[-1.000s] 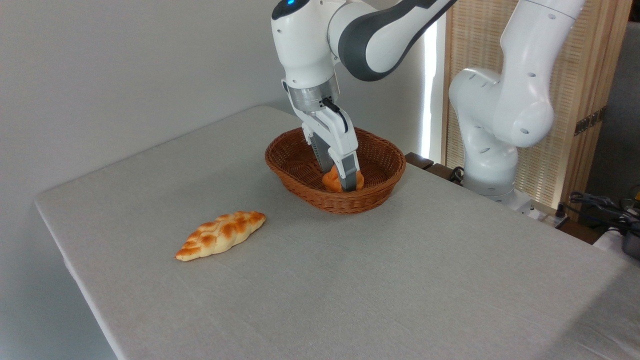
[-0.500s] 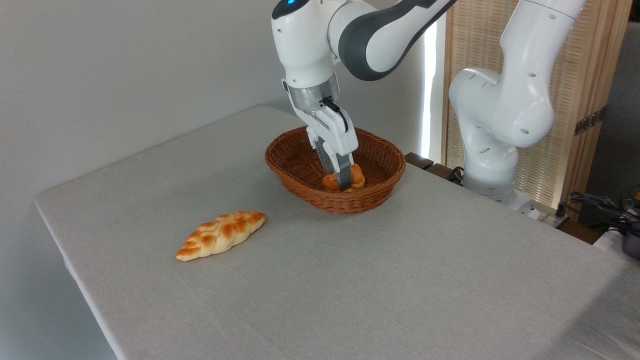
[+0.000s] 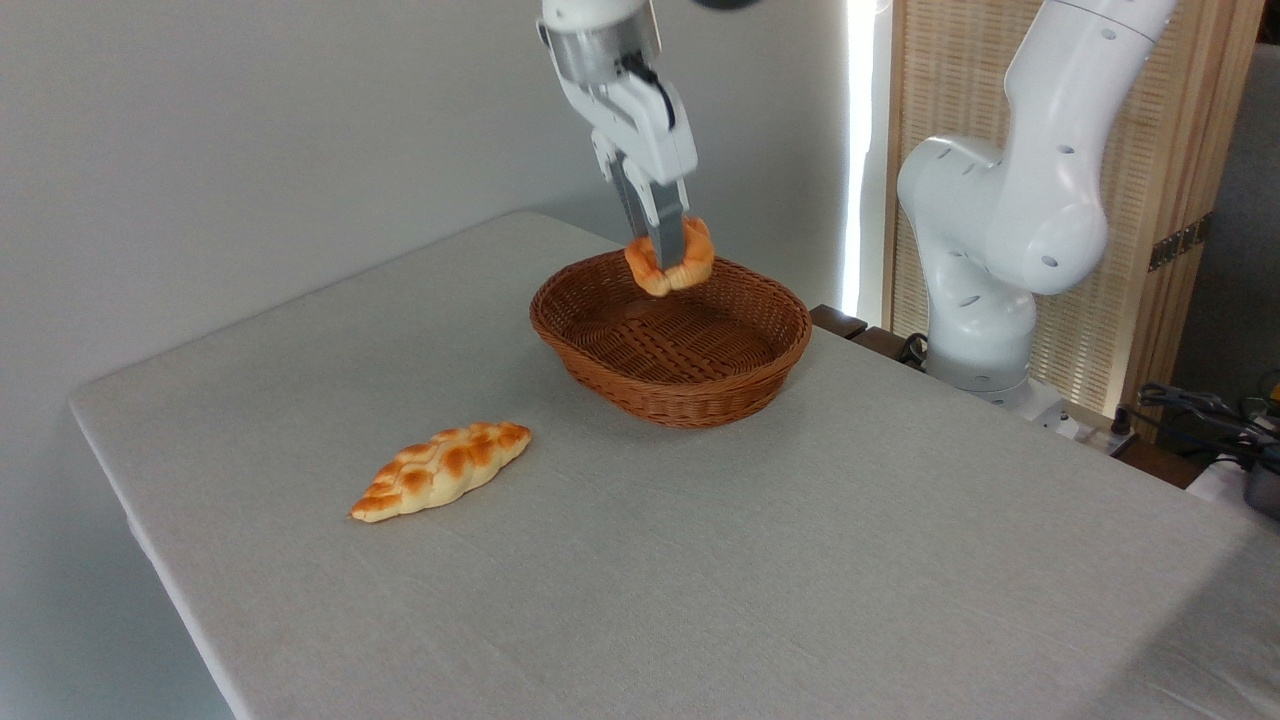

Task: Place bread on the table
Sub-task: 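Carry the bun beside the croissant and lower it onto the table, then open the gripper to release the bun and raise the arm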

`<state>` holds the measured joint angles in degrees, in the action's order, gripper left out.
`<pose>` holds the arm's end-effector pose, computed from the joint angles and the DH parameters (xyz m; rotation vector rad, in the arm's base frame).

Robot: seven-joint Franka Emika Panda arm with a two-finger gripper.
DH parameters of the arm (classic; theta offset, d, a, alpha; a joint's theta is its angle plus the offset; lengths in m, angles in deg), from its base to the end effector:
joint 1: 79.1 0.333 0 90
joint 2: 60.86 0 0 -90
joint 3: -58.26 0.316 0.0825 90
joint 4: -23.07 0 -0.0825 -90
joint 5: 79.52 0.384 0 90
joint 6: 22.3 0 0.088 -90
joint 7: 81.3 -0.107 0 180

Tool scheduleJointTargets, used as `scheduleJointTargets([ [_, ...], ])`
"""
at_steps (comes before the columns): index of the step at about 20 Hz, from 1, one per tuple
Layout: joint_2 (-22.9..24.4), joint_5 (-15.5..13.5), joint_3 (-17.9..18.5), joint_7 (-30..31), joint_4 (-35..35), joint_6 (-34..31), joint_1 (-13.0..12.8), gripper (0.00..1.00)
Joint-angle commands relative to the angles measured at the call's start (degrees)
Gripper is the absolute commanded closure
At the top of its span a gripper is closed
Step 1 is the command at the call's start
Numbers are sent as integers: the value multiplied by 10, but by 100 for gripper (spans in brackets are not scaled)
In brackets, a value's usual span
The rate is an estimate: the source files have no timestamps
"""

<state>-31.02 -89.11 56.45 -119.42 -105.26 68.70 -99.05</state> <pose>0.3457 -0.1590 0.5566 2.5868 -1.4571 -0.1598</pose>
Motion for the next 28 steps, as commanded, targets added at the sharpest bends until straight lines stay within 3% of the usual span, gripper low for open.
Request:
scheduleJointTargets([
  [1,-42,25,41,-27,13,81,3,61],
  [4,-103,62,89,-31,13,209,0,60],
  [7,-173,94,140,-31,14,320,-4,51],
  [8,-188,97,151,-30,14,347,-4,41],
  [10,-201,96,153,-27,14,362,-4,10],
  [12,-202,92,153,-25,14,362,-4,0],
  [16,-225,90,153,-25,12,364,-19,0],
  [25,-237,88,151,-16,31,358,-16,0],
  [28,-241,87,146,43,116,262,-13,0],
])
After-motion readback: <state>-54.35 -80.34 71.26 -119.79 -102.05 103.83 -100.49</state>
